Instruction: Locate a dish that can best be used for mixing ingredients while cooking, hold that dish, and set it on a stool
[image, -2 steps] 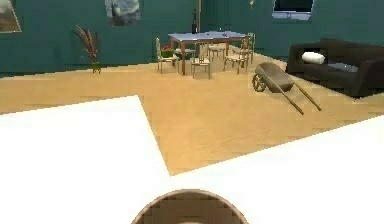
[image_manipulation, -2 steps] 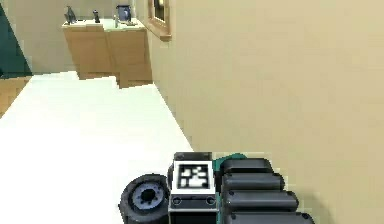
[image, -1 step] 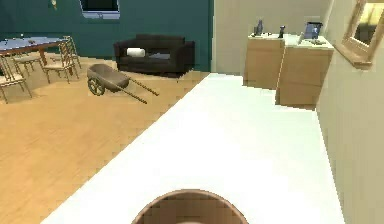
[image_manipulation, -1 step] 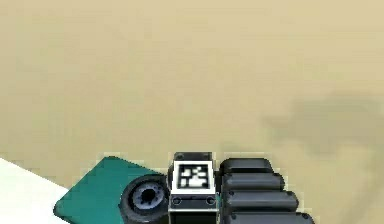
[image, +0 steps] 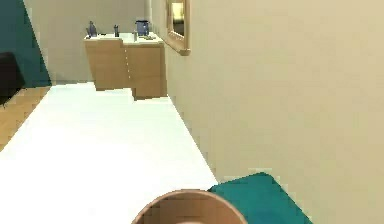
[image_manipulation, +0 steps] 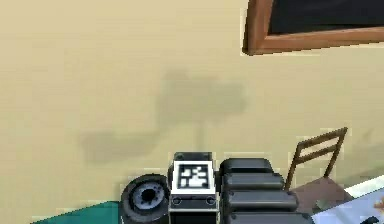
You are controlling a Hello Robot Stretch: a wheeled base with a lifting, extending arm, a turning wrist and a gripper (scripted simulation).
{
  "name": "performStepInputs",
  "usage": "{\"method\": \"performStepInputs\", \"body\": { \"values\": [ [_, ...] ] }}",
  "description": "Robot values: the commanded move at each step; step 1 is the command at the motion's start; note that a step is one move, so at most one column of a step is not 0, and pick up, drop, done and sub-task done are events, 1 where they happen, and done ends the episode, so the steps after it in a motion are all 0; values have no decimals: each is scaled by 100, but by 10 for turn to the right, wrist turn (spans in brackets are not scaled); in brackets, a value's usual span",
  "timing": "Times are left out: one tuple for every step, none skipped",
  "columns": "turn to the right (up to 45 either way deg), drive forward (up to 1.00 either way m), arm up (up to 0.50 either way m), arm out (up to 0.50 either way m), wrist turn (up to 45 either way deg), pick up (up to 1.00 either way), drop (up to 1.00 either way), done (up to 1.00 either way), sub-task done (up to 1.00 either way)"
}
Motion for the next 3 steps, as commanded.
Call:
{"method": "performStepInputs", "body": {
  "values": [
    [-450,0,0,0,0,0,0,0,0],
    [-450,0,0,0,0,0,0,0,0],
    [-450,0,0,0,0,0,0,0,0]
  ]
}}
